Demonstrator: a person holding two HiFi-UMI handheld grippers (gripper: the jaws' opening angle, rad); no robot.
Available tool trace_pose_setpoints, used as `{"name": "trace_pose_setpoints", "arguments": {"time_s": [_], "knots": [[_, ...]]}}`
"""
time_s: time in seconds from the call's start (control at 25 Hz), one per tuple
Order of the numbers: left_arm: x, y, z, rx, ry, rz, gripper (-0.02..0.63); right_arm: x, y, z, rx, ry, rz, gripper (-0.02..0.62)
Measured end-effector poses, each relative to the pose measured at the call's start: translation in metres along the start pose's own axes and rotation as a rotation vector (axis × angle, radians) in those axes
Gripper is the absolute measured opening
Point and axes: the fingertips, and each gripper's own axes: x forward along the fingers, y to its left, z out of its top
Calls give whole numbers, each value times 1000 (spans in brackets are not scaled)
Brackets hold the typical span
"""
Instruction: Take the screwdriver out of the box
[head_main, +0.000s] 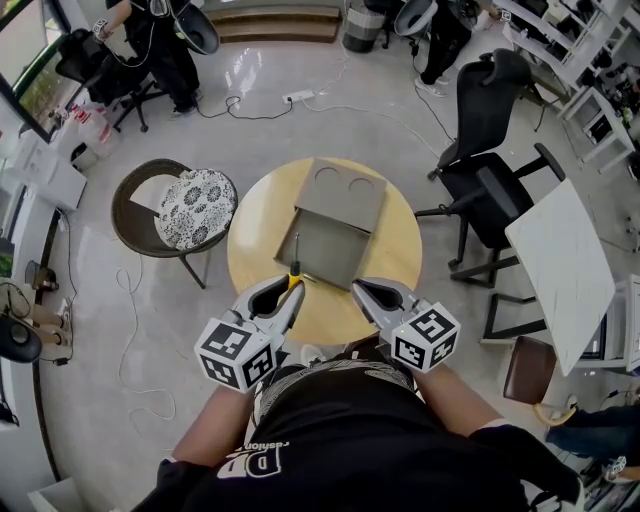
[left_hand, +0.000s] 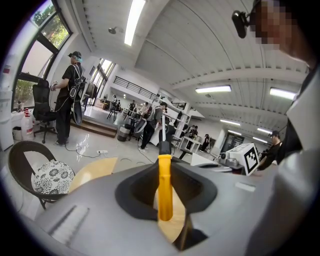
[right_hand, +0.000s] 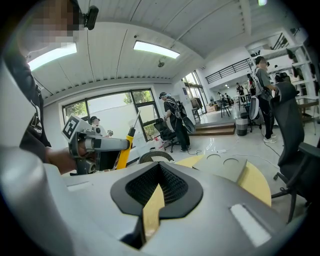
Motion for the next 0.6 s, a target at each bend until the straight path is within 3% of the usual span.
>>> {"name": "trace_pose_setpoints", "arguments": {"time_s": [0.6], "knots": [[2,4,-3,-3,11,11,137,0,-2,-3,0,15,4,0]]}}
